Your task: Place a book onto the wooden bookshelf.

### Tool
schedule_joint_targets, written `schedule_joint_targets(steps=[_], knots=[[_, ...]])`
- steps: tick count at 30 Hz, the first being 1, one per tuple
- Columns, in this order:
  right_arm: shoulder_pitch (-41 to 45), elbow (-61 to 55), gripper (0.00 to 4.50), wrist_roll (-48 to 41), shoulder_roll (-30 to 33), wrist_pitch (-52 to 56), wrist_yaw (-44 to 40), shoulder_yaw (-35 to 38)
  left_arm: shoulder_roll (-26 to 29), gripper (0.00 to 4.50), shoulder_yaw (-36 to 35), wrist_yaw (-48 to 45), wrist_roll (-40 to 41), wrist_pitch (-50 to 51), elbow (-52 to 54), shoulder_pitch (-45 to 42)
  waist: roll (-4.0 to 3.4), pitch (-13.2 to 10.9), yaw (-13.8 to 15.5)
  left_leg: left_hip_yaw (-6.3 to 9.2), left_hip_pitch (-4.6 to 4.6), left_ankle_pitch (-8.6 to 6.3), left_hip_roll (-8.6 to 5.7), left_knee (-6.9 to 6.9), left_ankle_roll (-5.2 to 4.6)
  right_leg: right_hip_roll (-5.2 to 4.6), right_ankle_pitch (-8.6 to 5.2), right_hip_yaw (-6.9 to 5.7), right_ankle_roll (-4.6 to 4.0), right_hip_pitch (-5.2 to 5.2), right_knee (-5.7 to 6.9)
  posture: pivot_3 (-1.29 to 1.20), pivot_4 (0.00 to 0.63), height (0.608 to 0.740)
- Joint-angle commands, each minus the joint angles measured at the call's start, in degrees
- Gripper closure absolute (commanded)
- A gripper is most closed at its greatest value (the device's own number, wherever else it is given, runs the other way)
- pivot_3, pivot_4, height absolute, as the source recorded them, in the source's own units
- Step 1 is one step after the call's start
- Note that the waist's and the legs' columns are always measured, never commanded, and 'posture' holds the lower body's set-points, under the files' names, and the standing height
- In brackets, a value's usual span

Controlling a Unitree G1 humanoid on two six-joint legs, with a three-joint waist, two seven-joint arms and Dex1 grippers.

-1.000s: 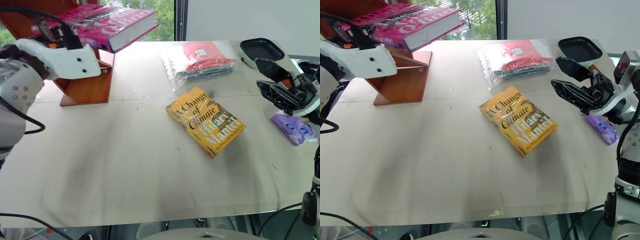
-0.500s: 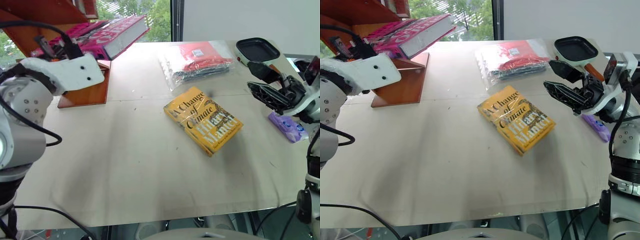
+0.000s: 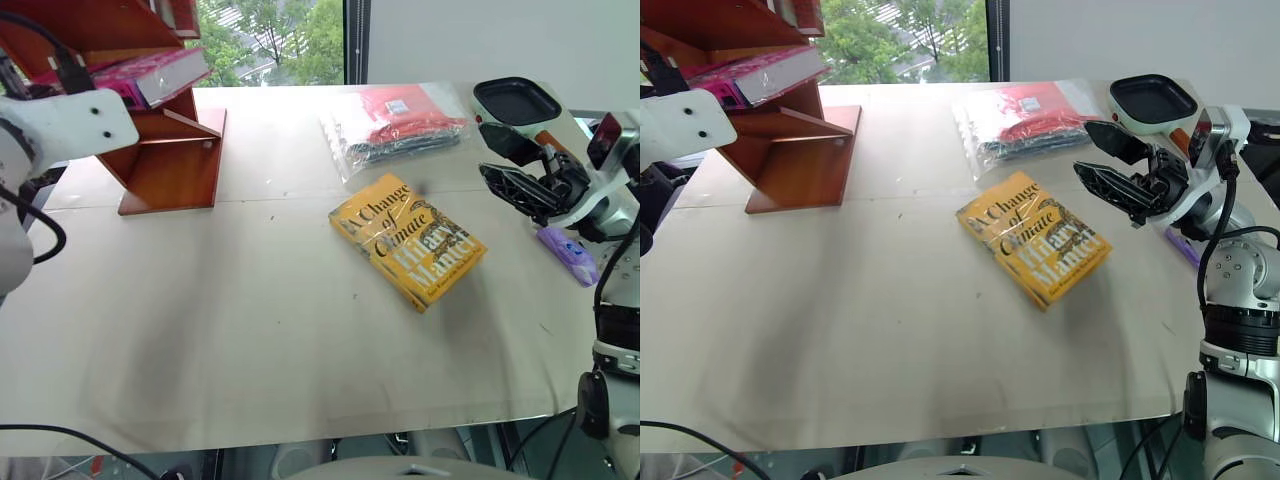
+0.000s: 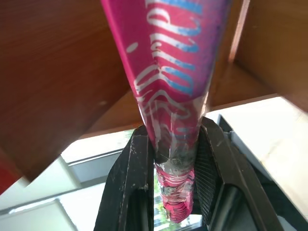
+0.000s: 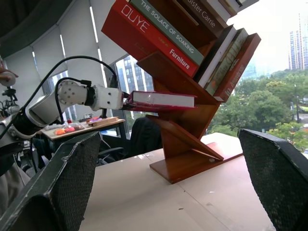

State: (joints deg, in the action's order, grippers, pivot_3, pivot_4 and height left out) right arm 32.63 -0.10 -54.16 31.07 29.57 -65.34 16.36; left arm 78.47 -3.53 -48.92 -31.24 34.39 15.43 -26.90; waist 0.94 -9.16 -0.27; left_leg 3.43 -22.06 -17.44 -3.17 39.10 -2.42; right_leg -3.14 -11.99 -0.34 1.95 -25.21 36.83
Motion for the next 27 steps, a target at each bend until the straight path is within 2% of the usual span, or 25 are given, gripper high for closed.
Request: schedule_joint_targets(steps=[1,5,12,14,15,17,18,20,25,27], knots=[[-1.08,-3.55,0.0,-0.34,-0.14,-1.66,0.81,1.73,1.41,3.94,1.25,-3.03,-0.01,0.52,-2.86,-3.23,0.0,0.0,-0.22,-0.01,-0.01,0.0,0.0,0.0,0.0,0.0,0.0,0.01,0.0,0.0,-0.01,0.0,0.15,0.72],[-2.39,-4.94,0.0,-0.88,-0.62,-1.92,1.83,2.0,0.76,3.94,3.25,-4.64,-0.31,0.27,-5.42,-5.94,0.0,0.0,-0.52,-0.04,0.02,0.0,0.0,0.0,0.0,0.0,0.0,0.04,0.0,0.0,0.01,0.0,0.15,0.72],[-4.25,-6.92,0.0,-0.72,-1.72,-2.82,2.81,1.81,-3.15,3.94,8.22,-3.78,-1.93,-1.78,-13.82,-17.27,0.02,0.02,-0.48,-0.08,0.08,0.0,-0.01,0.07,-0.01,0.03,0.0,0.05,0.01,0.01,0.14,0.0,0.15,0.72],[-4.81,-7.51,0.0,-0.69,-1.82,-2.97,3.0,1.95,-3.6,2.85,9.02,-3.72,-2.35,-2.43,-15.33,-18.87,0.02,0.02,-0.56,-0.1,0.08,0.0,-0.02,0.1,-0.01,0.04,0.0,0.06,0.01,0.01,0.17,0.0,0.15,0.72],[-5.02,-7.71,0.0,-0.71,-1.77,-3.0,3.14,2.07,-3.63,2.63,9.21,-3.78,-2.49,-2.67,-15.78,-19.22,0.02,0.02,-0.61,-0.09,0.07,0.0,-0.01,0.1,-0.01,0.05,0.0,0.06,0.01,0.01,0.16,0.0,0.15,0.72],[-5.41,-8.04,0.0,-0.89,-1.55,-3.08,3.46,2.39,-3.25,1.61,9.11,-3.78,-2.47,-3.03,-16.99,-19.3,0.03,0.02,-0.59,-0.09,0.07,0.0,-0.01,0.1,-0.01,0.06,0.0,0.06,0.01,0.0,0.17,0.0,0.15,0.72],[-5.58,-8.09,0.0,-0.93,-1.43,-3.18,3.58,2.53,-3.0,0.94,8.93,-3.73,-2.42,-3.12,-17.54,-19.15,0.03,0.02,-0.54,-0.07,0.04,0.0,-0.01,0.1,-0.01,0.06,0.0,0.04,0.01,0.0,0.17,0.0,0.15,0.72],[-5.9,-8.08,0.0,-0.81,-1.23,-3.43,3.54,2.62,-2.34,0.14,8.19,-3.19,-2.38,-3.12,-18.49,-18.45,0.04,0.02,-0.47,-0.05,0.02,0.0,-0.02,0.11,-0.01,0.05,0.0,0.02,0.01,0.0,0.15,0.0,0.15,0.72],[-6.08,-8.14,0.0,-0.91,-1.27,-3.52,3.78,2.51,-0.64,0.04,4.23,-1.02,-1.38,-2.49,-18.67,-14.83,0.05,0.03,-0.44,-0.03,0.02,0.0,-0.02,0.11,-0.01,0.03,0.0,0.02,0.01,0.0,0.13,0.0,0.15,0.72],[-6.05,-7.82,0.0,-0.85,-1.14,-3.5,3.57,2.48,-2.12,0.04,0.88,1.04,0.16,-2.24,-16.03,-13.43,0.05,0.03,-0.43,-0.02,0.03,0.0,-0.02,0.11,0.0,0.03,0.0,0.01,0.01,0.0,0.12,0.0,0.15,0.72]])
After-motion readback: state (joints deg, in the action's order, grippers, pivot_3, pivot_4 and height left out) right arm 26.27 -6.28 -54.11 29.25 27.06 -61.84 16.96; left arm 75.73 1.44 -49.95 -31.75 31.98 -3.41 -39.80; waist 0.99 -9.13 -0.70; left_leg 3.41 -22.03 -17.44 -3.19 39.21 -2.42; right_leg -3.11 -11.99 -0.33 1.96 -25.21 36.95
